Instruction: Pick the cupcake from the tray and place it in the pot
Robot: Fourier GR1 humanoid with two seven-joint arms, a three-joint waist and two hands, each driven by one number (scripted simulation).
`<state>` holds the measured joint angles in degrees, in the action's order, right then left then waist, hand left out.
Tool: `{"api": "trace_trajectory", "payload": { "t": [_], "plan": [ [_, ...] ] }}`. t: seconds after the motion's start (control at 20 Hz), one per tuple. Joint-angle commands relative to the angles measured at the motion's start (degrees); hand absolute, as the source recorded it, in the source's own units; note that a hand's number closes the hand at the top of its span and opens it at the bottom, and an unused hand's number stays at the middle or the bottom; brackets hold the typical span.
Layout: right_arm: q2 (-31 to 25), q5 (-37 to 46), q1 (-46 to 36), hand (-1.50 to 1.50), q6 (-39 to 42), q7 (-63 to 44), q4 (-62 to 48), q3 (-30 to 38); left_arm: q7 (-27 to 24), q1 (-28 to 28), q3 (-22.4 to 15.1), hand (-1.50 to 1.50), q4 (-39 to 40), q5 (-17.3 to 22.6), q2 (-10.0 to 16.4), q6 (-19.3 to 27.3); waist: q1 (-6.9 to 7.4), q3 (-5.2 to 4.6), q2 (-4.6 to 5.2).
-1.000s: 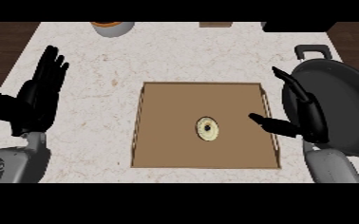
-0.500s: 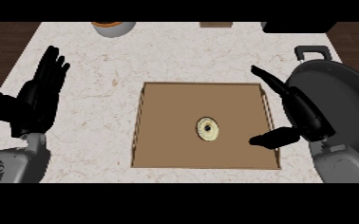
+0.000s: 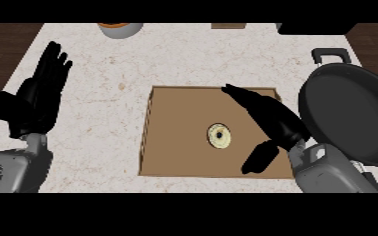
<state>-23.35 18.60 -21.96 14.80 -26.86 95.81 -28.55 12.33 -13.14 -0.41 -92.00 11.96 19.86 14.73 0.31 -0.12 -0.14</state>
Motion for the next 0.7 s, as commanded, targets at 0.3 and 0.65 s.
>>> {"api": "trace_trajectory", "payload": {
  "t": [0.3,0.65],
  "plan": [
    [9.2,7.3,3.5,-1.50,4.8,-6.5,1.1,-1.6,0.0,-0.9,1.2,0.00,0.9,-3.8,-3.4,-0.5,-0.36,0.12,0.12],
    [10.9,12.6,4.1,-1.50,6.9,-9.3,-1.9,-0.8,2.9,2.8,1.5,0.00,-5.8,-3.7,-3.9,-2.0,-0.18,0.12,0.07]
  ]
}}
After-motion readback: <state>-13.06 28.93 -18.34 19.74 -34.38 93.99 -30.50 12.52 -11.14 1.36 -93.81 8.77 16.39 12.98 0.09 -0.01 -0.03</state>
